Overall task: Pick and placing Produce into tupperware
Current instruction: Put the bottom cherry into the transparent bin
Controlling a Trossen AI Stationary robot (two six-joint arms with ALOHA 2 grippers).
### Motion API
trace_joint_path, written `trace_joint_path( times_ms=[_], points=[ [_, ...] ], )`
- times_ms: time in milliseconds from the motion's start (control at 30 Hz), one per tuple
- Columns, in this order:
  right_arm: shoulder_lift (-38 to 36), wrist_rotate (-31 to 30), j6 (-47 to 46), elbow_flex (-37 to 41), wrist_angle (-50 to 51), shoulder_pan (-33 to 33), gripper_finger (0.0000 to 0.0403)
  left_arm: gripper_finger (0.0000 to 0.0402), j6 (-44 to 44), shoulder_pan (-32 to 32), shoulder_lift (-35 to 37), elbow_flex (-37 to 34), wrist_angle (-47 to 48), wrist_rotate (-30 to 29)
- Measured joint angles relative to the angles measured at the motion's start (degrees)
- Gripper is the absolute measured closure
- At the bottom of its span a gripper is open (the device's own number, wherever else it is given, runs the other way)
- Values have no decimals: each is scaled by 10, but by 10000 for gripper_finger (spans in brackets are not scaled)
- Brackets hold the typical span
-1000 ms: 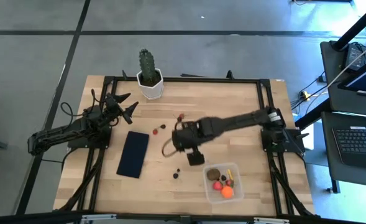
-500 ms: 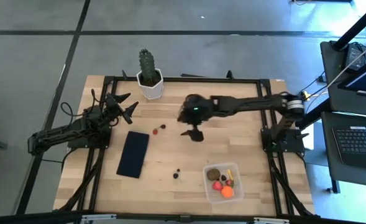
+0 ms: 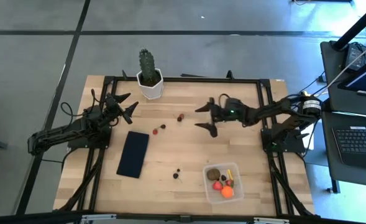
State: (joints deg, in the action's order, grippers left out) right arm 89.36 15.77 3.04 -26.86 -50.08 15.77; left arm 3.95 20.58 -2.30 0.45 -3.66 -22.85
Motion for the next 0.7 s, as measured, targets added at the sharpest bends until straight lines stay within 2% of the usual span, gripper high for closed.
trace_joint_path(
  times_ms=[133, 267, 700],
  points=[
    [0, 0, -15, 76, -103, 19, 63, 104, 0, 0, 0, 0, 0, 0],
    [0, 0, -30, 114, -149, 25, 63, 104, 2, 0, 0, 0, 0, 0],
    [0, -26, -11, 130, -136, 25, 63, 104, 4, 0, 0, 0, 0, 0]
  ],
)
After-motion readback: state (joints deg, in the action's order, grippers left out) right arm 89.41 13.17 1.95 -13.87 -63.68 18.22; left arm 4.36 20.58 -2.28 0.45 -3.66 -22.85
